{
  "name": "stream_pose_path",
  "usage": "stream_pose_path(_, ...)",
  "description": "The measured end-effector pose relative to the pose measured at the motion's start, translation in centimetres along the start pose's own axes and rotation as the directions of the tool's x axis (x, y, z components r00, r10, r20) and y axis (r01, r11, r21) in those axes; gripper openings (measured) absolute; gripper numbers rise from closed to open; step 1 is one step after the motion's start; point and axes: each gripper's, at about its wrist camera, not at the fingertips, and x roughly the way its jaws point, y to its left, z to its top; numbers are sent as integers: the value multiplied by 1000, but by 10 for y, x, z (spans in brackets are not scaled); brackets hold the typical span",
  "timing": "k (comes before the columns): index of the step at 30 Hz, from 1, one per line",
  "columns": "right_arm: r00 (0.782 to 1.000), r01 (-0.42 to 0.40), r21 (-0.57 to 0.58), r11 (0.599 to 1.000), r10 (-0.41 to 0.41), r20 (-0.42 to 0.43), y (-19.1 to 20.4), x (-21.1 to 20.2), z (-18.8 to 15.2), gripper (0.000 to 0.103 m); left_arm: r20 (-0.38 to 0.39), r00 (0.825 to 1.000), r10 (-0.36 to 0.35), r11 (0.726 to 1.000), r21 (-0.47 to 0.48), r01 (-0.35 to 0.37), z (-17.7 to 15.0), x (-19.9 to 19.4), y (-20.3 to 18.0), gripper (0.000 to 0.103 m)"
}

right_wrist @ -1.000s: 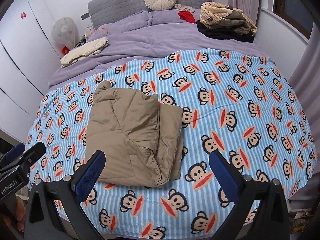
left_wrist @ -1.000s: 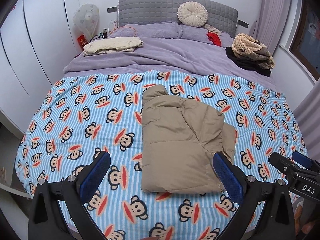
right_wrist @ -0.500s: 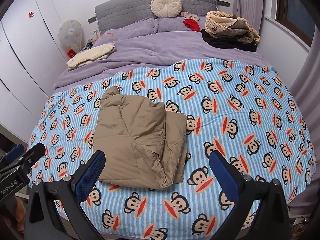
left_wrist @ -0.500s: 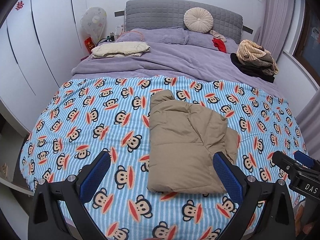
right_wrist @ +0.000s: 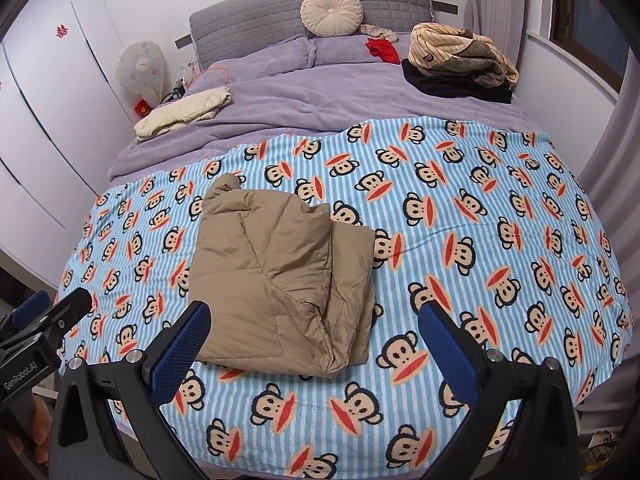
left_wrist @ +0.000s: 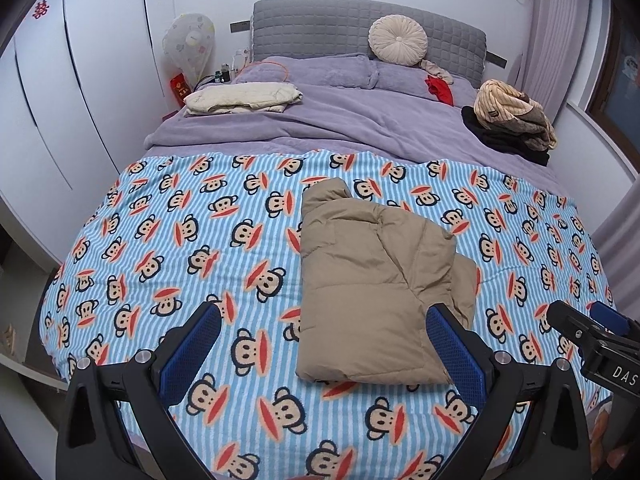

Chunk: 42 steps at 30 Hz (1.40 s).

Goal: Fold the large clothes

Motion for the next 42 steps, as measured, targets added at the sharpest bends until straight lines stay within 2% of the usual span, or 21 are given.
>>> stream_pose_path(42,1000,-1,9,1000,1,-3,5,-4,-4,103,-6,1000,9,1000,-3,-9,-2,1,2,103)
